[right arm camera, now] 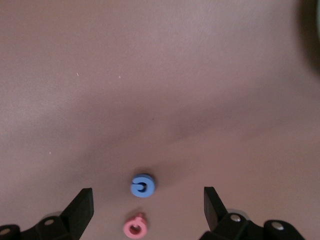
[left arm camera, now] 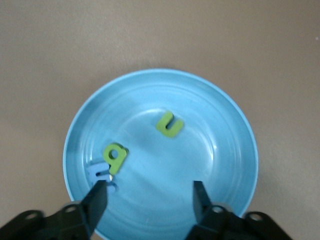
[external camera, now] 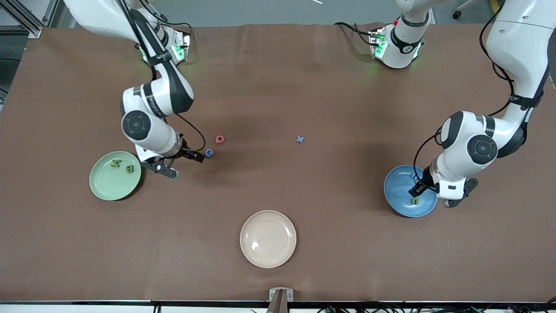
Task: Sort upper and lower case letters into plates
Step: 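Grasp the blue x with the left gripper while the right gripper grasps C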
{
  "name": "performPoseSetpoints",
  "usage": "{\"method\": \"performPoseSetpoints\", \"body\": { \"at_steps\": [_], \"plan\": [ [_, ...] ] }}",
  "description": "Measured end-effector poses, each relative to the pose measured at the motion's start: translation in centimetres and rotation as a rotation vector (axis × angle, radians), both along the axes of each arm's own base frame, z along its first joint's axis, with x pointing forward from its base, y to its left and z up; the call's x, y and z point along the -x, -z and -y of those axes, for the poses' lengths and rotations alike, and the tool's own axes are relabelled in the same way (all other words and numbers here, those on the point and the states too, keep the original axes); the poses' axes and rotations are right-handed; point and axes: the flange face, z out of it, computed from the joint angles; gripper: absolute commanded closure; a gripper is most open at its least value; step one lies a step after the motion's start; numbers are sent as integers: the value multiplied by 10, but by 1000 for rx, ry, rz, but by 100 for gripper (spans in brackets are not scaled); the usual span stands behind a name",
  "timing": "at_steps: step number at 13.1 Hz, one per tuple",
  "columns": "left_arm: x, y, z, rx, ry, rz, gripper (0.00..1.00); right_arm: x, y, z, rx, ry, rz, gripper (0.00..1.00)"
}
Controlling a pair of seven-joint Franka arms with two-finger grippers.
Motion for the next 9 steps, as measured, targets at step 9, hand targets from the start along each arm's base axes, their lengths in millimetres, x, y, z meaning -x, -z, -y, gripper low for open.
{"method": "performPoseSetpoints", "body": {
  "at_steps": [9],
  "plan": [
    [81, -10, 238, 55, -47, -43, 0, 40, 50, -28, -8, 30, 51, 3]
  ]
}}
